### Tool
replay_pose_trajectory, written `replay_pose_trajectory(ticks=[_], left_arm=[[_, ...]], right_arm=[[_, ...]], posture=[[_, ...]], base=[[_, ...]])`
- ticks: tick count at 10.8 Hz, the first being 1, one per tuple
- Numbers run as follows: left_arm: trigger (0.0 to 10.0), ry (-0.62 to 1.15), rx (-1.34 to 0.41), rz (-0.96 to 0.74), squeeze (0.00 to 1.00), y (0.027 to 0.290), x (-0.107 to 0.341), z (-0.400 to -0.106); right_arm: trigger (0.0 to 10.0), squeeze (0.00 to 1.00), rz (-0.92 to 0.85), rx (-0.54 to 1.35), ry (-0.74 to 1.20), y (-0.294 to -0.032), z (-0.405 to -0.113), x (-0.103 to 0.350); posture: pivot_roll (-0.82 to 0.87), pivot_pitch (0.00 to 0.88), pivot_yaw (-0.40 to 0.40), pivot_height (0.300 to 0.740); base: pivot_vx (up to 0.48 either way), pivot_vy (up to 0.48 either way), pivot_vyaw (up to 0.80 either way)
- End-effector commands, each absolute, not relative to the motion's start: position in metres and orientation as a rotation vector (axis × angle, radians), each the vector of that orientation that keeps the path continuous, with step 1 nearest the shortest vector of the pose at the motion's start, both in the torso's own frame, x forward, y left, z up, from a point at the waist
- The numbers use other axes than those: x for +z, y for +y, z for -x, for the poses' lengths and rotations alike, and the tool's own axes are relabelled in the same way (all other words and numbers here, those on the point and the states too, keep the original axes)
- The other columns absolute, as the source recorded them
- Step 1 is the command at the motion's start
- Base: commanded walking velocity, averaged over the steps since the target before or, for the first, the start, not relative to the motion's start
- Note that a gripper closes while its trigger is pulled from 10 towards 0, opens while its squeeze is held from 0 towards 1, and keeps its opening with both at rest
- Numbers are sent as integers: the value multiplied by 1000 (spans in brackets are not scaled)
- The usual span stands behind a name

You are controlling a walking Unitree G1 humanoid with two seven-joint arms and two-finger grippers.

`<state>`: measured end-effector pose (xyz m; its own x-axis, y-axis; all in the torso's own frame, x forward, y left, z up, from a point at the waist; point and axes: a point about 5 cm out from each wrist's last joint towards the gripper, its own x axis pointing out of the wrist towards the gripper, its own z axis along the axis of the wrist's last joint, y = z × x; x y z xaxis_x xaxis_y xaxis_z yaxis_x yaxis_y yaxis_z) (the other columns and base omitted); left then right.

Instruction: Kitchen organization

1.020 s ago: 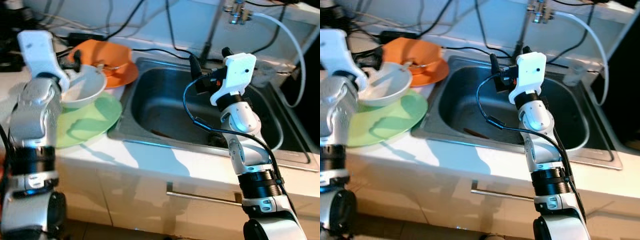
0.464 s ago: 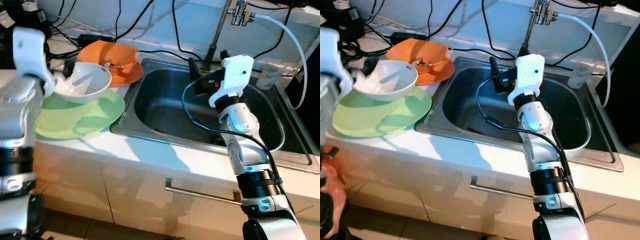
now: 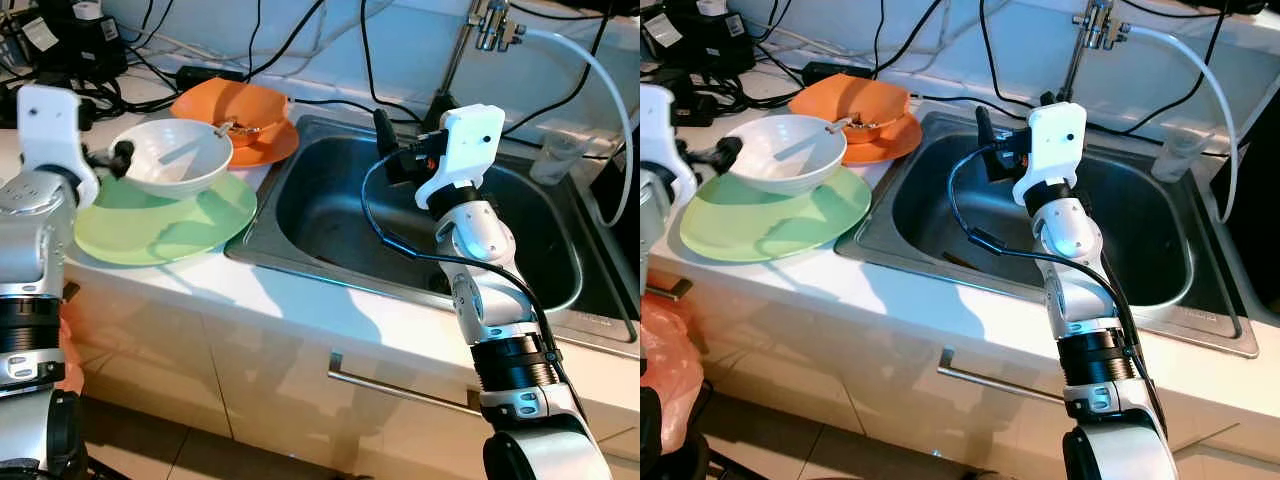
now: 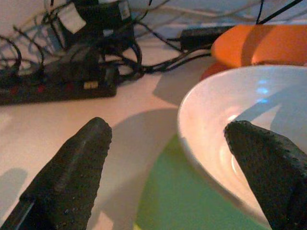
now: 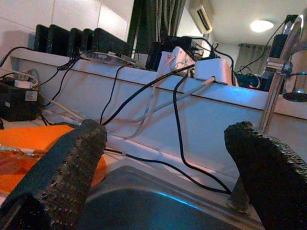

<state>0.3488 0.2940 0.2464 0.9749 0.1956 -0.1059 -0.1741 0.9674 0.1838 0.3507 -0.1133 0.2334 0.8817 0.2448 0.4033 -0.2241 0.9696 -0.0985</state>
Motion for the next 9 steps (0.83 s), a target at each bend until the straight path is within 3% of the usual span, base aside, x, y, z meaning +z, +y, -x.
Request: replay_pose_trajectory(ticks=[1, 4, 9], left_arm=[[10000, 159, 172, -78, 0, 292, 239, -351], [10000, 269, 83, 67, 0, 286, 213, -356], [10000, 297, 58, 170, 0, 286, 214, -366]], right_arm=[[10000, 0, 52, 229, -431, -116, -352, 234], [10000, 0, 52, 228, -437, -115, -351, 235], [10000, 0, 49, 212, -431, -117, -349, 231]], posture=[[30, 24, -62, 740], [25, 19, -52, 740], [18, 29, -34, 740]], base=[[0, 0, 0], [0, 0, 0], [0, 0, 0]])
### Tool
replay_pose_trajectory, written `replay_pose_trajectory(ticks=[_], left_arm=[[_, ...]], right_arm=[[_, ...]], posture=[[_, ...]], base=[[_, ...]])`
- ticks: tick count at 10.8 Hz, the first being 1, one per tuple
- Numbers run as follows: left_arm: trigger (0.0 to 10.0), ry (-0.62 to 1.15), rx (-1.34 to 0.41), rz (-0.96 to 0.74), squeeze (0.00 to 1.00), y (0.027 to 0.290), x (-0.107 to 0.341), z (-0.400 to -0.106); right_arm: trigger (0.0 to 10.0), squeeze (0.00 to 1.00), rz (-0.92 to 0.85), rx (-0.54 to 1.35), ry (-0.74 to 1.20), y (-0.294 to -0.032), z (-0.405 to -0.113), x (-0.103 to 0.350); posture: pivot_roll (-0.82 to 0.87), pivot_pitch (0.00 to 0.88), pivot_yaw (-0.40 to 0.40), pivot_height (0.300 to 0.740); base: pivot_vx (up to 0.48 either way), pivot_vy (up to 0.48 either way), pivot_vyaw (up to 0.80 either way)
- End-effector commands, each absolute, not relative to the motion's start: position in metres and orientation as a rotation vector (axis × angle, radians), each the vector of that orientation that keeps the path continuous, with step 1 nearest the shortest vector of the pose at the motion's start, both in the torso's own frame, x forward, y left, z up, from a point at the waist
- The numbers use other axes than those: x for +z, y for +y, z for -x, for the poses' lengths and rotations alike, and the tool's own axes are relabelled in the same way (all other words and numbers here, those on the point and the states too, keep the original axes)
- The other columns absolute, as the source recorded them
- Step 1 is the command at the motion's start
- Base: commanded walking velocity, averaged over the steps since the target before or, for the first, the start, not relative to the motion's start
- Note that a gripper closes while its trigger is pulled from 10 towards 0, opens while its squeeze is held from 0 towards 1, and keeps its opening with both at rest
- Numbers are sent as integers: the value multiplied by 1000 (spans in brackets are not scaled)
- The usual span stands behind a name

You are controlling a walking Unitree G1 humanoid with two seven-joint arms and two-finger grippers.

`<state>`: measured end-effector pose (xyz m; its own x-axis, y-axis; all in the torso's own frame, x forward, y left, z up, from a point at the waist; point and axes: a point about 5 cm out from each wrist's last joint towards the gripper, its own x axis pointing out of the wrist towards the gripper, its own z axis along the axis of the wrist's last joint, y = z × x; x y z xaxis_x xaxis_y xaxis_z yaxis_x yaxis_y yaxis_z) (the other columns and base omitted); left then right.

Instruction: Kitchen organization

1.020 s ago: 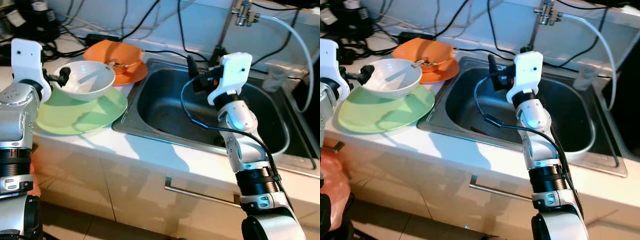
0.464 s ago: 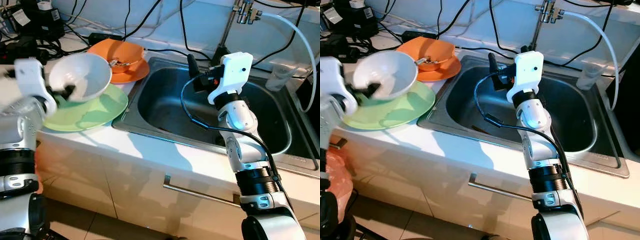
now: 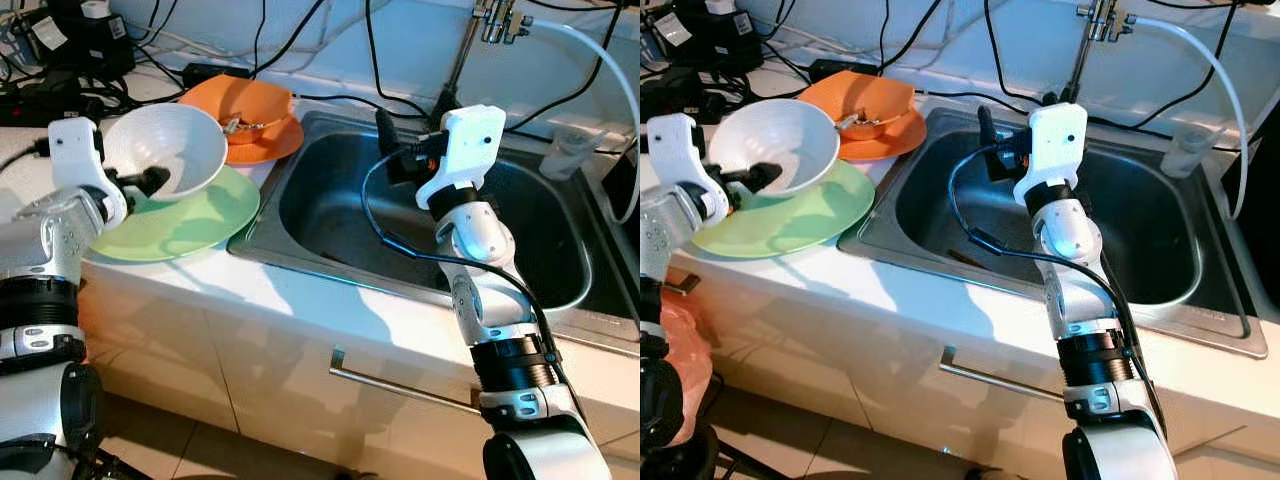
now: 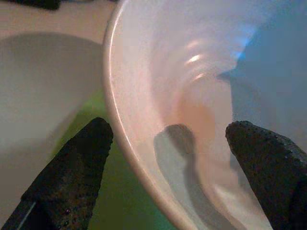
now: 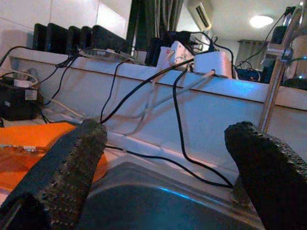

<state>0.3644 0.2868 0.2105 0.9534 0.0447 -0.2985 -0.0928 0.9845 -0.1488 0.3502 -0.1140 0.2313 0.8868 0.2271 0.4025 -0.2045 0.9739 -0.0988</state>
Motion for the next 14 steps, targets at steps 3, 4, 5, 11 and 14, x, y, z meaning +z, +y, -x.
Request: replay_pose_trajectory(ticks=[3, 4, 5, 11, 14], left_arm=[[0, 311, 68, 303, 0, 290, 203, -364], [0, 314, 75, 329, 0, 291, 200, -364], [0, 313, 71, 350, 0, 291, 199, -364], [0, 290, 89, 401, 0, 291, 198, -366], [0, 199, 139, 364, 0, 293, 210, -366]], right_arm=[[10000, 0, 52, 204, -428, -118, -348, 231], [10000, 0, 55, 202, -428, -119, -349, 231], [10000, 0, 57, 200, -428, -119, -349, 231], [10000, 0, 66, 203, -430, -120, -350, 232], [10000, 0, 69, 207, -430, -120, -350, 233]], posture=[[11, 31, -36, 740], [9, 32, -38, 740], [8, 32, -38, 740], [3, 25, -46, 740], [-1, 26, -55, 740]], base=[[0, 0, 0], [0, 0, 0], [0, 0, 0], [0, 0, 0], [0, 0, 0]])
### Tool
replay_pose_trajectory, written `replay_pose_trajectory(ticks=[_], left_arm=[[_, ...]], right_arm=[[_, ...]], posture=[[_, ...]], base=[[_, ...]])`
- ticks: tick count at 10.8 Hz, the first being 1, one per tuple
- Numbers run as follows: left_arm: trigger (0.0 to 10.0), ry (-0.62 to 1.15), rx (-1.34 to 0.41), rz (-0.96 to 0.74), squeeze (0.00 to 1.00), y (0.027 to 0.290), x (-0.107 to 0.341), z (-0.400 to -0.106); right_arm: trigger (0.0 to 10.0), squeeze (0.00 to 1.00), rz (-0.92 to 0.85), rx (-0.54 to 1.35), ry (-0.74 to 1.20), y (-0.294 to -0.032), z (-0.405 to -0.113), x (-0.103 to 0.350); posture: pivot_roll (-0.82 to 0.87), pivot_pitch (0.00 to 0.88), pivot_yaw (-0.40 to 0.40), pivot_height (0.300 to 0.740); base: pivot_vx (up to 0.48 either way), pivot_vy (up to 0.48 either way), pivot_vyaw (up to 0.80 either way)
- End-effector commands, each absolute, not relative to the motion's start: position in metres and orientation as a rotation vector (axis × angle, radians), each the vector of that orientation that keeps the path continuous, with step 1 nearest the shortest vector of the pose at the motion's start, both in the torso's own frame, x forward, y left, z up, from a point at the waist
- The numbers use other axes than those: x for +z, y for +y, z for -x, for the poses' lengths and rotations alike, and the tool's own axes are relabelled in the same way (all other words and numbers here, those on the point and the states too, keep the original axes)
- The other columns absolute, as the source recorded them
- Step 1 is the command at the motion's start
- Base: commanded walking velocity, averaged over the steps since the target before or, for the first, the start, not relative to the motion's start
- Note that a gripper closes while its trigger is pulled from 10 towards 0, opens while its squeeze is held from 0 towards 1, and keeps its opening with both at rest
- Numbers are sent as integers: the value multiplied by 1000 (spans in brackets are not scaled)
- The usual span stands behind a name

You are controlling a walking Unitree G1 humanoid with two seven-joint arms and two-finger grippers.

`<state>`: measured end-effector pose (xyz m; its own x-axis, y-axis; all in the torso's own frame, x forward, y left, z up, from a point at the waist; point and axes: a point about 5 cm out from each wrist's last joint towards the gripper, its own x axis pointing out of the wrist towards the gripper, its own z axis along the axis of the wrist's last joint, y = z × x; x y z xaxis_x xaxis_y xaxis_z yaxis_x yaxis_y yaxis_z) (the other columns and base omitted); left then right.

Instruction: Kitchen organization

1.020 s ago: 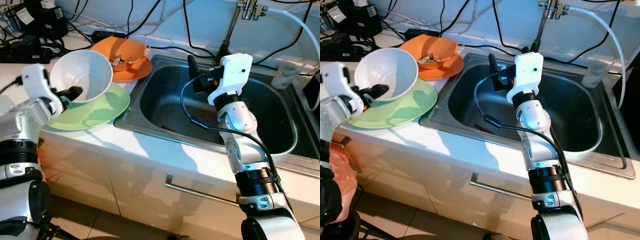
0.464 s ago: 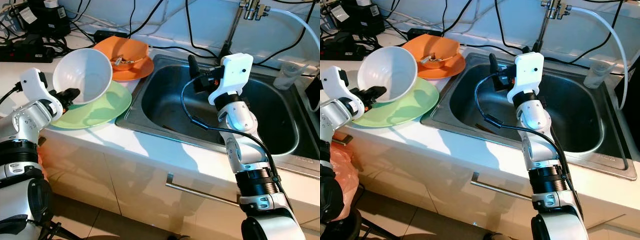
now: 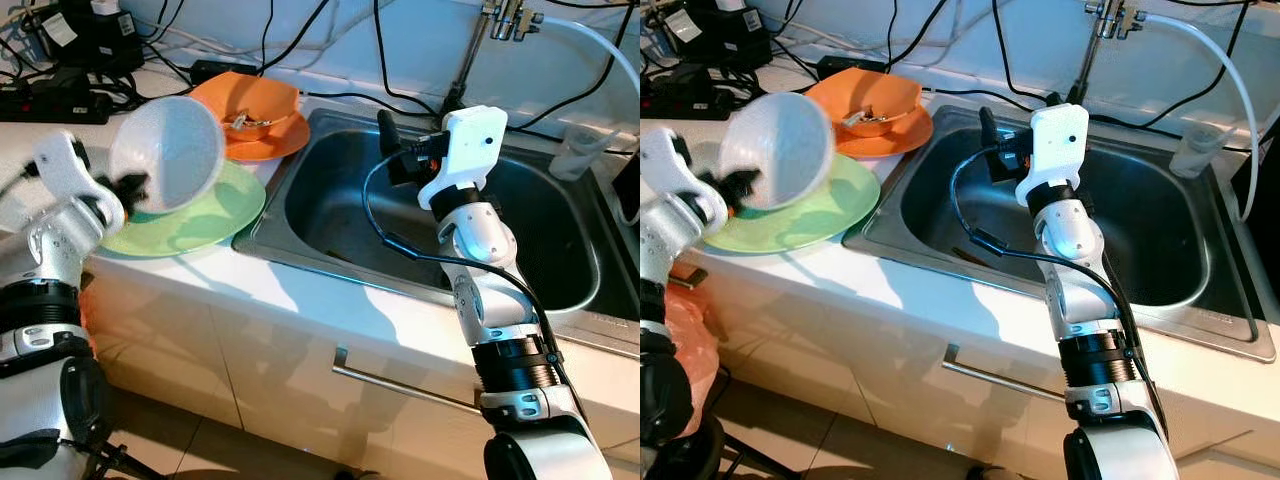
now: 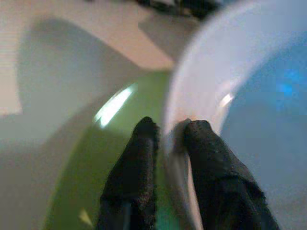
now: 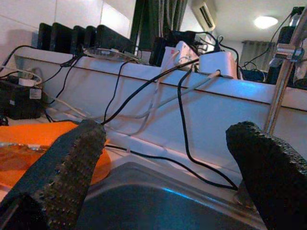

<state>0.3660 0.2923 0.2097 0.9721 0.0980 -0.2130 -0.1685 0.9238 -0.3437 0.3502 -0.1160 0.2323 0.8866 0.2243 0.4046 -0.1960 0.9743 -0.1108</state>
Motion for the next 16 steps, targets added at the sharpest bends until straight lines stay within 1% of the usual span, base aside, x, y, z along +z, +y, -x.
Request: replay_pose_trajectory(ticks=[1, 6, 8, 9, 10, 11, 12, 13, 15, 16], left_arm=[[0, 170, 158, 358, 0, 290, 210, -365], [0, 88, 191, 382, 0, 284, 212, -364], [0, -2, 208, 389, 0, 280, 222, -364], [0, -96, 194, 358, 0, 272, 233, -364], [0, -180, 131, 328, 0, 252, 240, -365], [0, -226, 53, 359, 0, 226, 241, -366], [0, -249, 16, 360, 0, 213, 242, -366], [0, -290, -58, 376, 0, 189, 246, -366], [0, -333, -150, 372, 0, 162, 250, -363], [0, -338, -170, 377, 0, 157, 250, -361]], right_arm=[[10000, 0, 74, 214, -429, -119, -351, 233], [10000, 0, 85, 219, -430, -120, -352, 235], [10000, 0, 91, 218, -428, -121, -353, 235], [10000, 0, 90, 220, -429, -121, -353, 236], [10000, 0, 79, 232, -428, -119, -354, 237], [10000, 0, 50, 253, -408, -115, -354, 236], [10000, 0, 11, 266, -379, -113, -355, 233], [10000, 0, -78, 289, -307, -110, -356, 225], [10000, 0, -115, 311, -242, -107, -356, 216], [10000, 0, -123, 321, -225, -107, -356, 214]], posture=[[-1, 24, -64, 740], [-8, 20, -70, 740], [-14, 16, -75, 740], [-14, 15, -80, 740], [-12, 12, -84, 740], [-15, 10, -86, 740], [-16, 9, -88, 740], [-22, 8, -86, 740], [-30, 11, -81, 740], [-30, 14, -81, 740]], base=[[0, 0, 0], [0, 0, 0], [0, 0, 0], [0, 0, 0], [0, 0, 0], [0, 0, 0], [0, 0, 0], [0, 0, 0], [0, 0, 0], [0, 0, 0]])
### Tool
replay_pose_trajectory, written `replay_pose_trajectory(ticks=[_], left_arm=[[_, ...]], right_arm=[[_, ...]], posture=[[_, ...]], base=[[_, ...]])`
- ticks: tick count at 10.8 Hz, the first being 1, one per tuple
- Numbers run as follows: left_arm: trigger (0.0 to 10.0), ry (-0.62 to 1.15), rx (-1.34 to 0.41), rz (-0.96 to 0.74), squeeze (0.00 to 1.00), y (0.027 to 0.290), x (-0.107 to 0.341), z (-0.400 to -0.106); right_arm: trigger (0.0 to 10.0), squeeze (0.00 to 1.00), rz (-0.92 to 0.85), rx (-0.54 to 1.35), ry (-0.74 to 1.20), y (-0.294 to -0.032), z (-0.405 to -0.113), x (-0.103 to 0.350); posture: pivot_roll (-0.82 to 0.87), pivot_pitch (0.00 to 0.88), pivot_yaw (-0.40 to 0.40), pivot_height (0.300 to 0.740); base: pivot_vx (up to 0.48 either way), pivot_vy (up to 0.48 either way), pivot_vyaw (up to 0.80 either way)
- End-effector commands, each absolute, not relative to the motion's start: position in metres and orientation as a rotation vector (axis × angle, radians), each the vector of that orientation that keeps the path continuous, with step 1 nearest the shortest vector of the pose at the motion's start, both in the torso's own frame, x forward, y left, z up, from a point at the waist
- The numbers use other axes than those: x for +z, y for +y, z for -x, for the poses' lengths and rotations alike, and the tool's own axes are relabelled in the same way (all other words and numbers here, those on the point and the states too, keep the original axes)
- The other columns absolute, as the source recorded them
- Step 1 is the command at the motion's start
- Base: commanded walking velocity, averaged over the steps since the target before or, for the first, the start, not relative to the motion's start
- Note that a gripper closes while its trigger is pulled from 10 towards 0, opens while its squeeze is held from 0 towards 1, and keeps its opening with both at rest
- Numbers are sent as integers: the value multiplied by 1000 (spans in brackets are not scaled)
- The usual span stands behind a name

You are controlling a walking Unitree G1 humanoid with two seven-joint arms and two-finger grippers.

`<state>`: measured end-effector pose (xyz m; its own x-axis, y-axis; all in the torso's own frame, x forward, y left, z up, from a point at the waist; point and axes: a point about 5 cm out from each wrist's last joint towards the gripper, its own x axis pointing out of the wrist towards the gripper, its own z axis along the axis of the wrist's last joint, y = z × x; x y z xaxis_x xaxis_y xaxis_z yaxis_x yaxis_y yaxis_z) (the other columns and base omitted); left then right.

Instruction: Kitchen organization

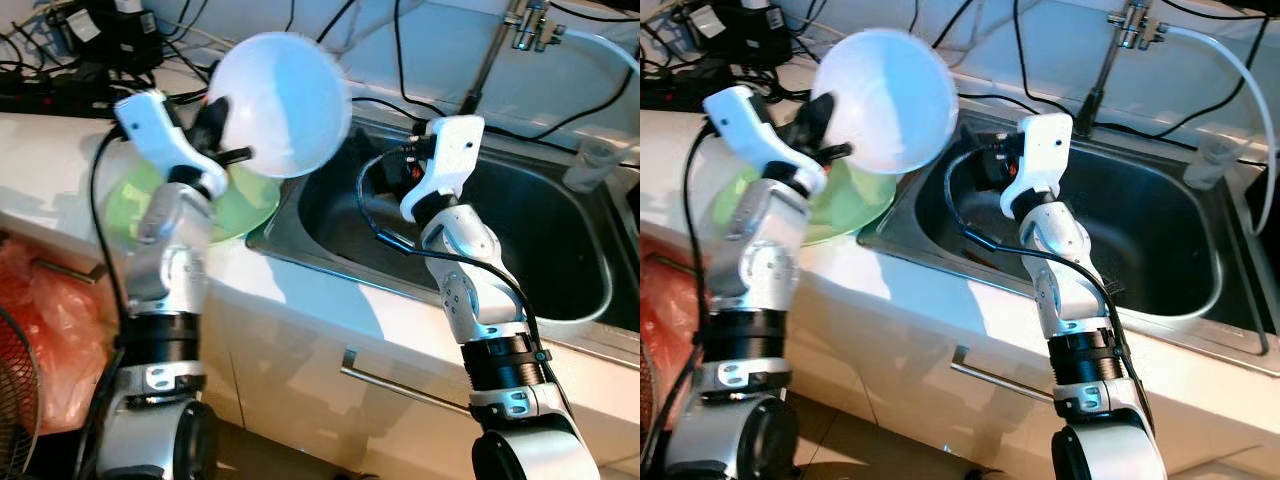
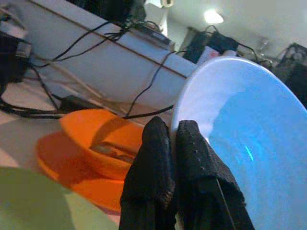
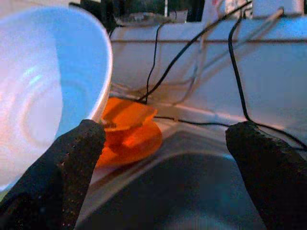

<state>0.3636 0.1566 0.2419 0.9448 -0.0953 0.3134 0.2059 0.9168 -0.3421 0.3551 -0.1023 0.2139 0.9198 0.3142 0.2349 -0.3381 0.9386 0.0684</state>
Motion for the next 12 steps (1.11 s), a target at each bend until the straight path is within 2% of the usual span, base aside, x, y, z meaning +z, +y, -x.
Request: replay_pose_trajectory(ticks=[1, 7, 10, 12], left_arm=[[0, -347, -192, 361, 0, 151, 249, -359], [0, -319, -262, 376, 0, 130, 239, -357], [0, -309, -365, 384, 0, 111, 237, -353], [0, -313, -383, 398, 0, 109, 238, -351]], right_arm=[[10000, 0, -130, 334, -200, -106, -354, 211], [10000, 0, -179, 393, -160, -102, -350, 209], [10000, 0, -334, 476, -169, -96, -349, 215], [10000, 0, -356, 471, -170, -100, -351, 217]], posture=[[-30, 16, -80, 740], [-34, 21, -75, 740], [-34, 20, -70, 740], [-35, 20, -69, 740]], base=[[0, 0, 0], [0, 0, 0], [0, 0, 0], [0, 0, 0]])
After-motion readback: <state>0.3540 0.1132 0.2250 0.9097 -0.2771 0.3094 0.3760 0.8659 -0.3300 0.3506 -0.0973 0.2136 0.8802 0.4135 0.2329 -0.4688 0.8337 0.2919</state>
